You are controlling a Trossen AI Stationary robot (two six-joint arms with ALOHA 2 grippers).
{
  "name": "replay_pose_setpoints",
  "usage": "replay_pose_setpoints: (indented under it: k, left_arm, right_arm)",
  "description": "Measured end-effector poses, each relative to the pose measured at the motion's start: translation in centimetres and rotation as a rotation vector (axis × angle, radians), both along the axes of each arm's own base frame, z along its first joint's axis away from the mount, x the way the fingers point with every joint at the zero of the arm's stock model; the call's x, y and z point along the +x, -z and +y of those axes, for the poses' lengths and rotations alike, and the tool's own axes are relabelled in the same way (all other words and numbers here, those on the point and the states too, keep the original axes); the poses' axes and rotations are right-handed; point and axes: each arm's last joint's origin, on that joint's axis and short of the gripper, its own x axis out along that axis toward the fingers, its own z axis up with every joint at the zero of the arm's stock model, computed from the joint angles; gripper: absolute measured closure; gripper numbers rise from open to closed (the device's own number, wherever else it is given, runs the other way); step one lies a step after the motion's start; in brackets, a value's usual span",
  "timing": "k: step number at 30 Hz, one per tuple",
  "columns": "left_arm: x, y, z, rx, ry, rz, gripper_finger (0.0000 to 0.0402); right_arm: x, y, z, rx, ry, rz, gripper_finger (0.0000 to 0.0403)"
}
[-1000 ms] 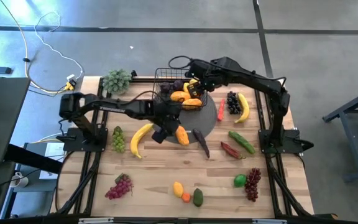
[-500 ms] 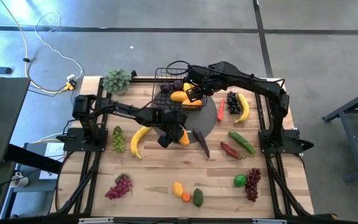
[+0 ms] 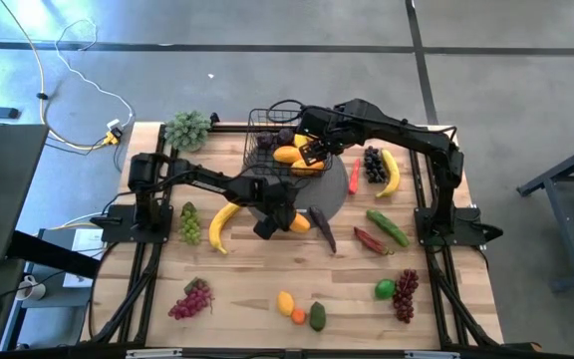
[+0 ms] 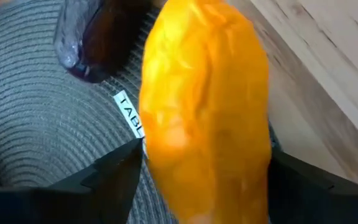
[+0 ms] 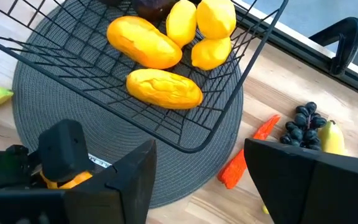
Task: Build produce basket
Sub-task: Put the mango into the black wire basket
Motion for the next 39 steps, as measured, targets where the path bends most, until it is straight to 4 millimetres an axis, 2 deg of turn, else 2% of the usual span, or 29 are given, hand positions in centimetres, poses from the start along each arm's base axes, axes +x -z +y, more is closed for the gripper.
replay_pose_setpoints:
  k: [10,17,25,29,31,35,39]
  left_arm:
    - [-0.4,-0.6,-0.1,-0.046,-0.078,0.005,0.0236]
    - [-0.9,-3.0,1.0,-0.108,-0.168,-0.069,0.0240]
    - [-2.3,-7.0,3.1,-0.135,-0.299,-0.204,0.0240]
    - [-3.3,-8.9,4.3,-0.133,-0.380,-0.272,0.0240]
    - [-3.5,-9.7,4.9,-0.110,-0.430,-0.325,0.0240]
    - [-4.0,-11.5,6.0,-0.049,-0.492,-0.437,0.0240]
    - [-4.2,-12.4,7.3,-0.006,-0.538,-0.526,0.0240]
  right_arm:
    - [-0.2,-0.2,-0.1,-0.010,-0.044,0.011,0.0179]
    - [-1.9,-2.3,-0.5,-0.051,-0.050,-0.045,0.0179]
    - [-5.3,-5.9,-0.4,-0.211,-0.055,-0.091,0.0179]
    - [-6.9,-6.9,0.0,-0.278,-0.056,-0.089,0.0179]
    - [-7.9,-6.8,0.2,-0.298,-0.044,-0.069,0.0179]
    - [-9.5,-5.3,0.4,-0.296,-0.008,-0.036,0.0179]
    - [-11.0,-3.8,0.9,-0.291,0.004,-0.085,0.0179]
